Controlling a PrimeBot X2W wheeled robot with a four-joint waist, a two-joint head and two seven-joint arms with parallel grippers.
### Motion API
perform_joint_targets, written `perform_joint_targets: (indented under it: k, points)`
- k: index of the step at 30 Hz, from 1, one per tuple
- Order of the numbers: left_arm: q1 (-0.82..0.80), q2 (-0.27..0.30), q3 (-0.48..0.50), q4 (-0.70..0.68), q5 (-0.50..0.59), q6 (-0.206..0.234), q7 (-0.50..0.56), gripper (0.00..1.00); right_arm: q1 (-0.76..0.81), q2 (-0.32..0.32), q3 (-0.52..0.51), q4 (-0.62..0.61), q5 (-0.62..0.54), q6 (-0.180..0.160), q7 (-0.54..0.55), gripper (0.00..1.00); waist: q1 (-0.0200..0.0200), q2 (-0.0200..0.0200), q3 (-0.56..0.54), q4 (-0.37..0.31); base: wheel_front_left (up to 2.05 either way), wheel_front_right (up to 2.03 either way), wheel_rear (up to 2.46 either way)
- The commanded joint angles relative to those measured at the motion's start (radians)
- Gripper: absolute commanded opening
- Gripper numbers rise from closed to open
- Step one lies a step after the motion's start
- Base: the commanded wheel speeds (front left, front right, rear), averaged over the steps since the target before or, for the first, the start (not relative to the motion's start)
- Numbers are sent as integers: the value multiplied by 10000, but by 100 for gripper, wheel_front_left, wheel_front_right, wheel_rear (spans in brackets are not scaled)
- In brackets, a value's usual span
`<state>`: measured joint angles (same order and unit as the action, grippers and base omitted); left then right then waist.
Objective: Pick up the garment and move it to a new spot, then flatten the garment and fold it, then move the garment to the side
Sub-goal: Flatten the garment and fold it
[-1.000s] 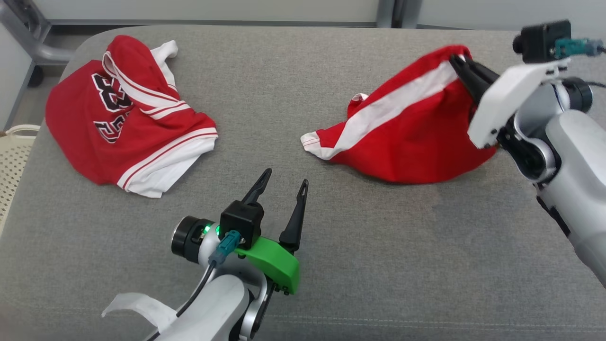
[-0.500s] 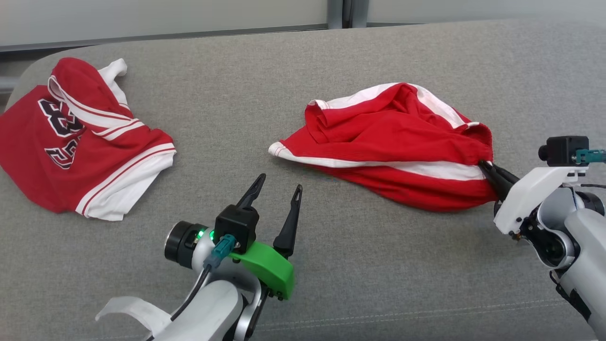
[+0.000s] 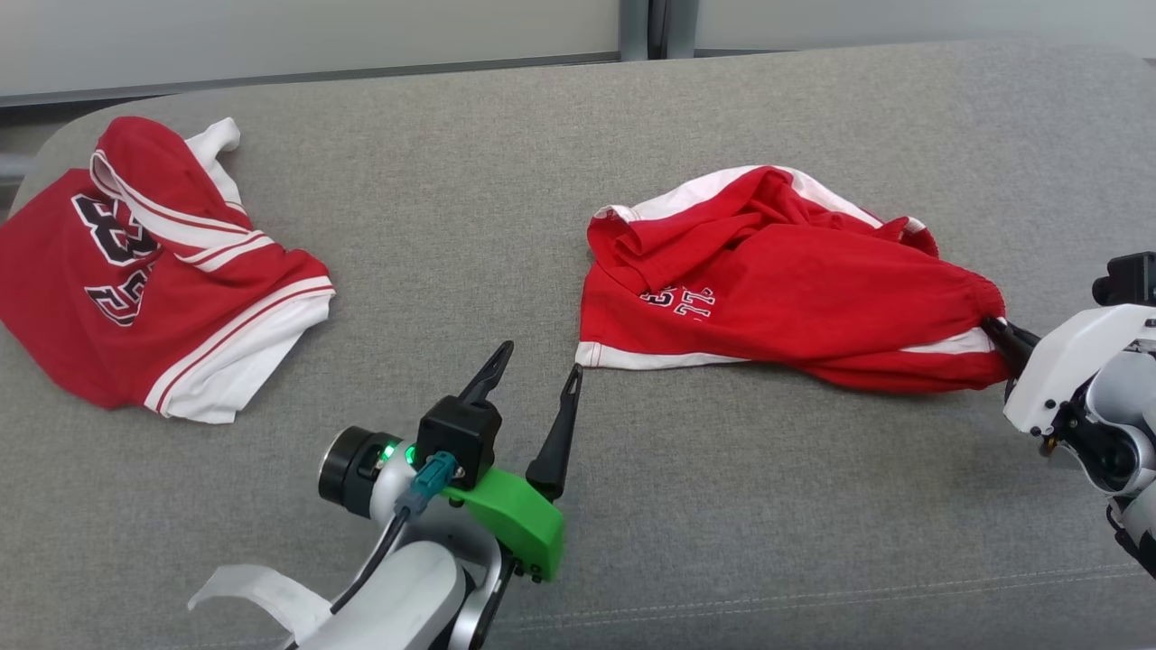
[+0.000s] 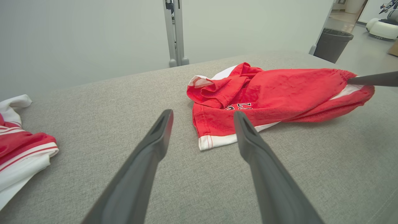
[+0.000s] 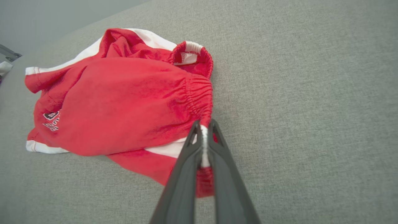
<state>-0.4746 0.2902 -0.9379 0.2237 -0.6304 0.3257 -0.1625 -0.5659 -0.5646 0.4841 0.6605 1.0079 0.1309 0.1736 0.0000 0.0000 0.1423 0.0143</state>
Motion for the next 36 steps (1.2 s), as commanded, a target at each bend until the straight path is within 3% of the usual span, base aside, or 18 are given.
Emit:
perform_joint_targets:
  k: [1, 10, 11, 12, 13, 24, 32, 36]
  points:
    - [71, 57, 9, -31, -3, 28, 10, 100, -147, 43, 37, 138, -92, -1, 64, 0, 0, 0, 49, 57, 0, 0, 0]
    - [-128, 69, -8, -35, 0, 61, 16, 100, -675, 318, 397, 1358, -388, -3, 226, 0, 0, 0, 313, 177, 0, 0, 0]
    - [-136, 67, -8, -23, -8, 69, 14, 100, -688, 339, 428, 1421, -375, -1, 156, 18, 0, 0, 330, 160, 0, 0, 0]
    - [-138, 68, -8, -17, -20, 77, 18, 100, -693, 345, 463, 1457, -329, -3, 128, 45, 0, 0, 348, 128, 0, 0, 0]
    - [-140, 67, -6, -13, -31, 83, 17, 100, -679, 335, 511, 1449, -282, -3, 70, 100, 0, 0, 360, 90, 0, 0, 0]
    - [-25, 116, 19, 70, -147, 83, -80, 100, -84, -241, 1081, 486, 176, -1, -582, 100, 0, 0, 253, -583, 0, 0, 0]
    - [371, 159, 37, 190, -320, 77, -234, 100, 1203, -699, 1074, -1009, 574, -1, -2051, 100, 0, 0, -17, -1064, 0, 0, 0]
    - [611, 201, 104, 282, -469, 86, -309, 100, 1773, -613, 959, -1564, 413, -1, -2738, 100, 0, 0, -174, -1292, 0, 0, 0]
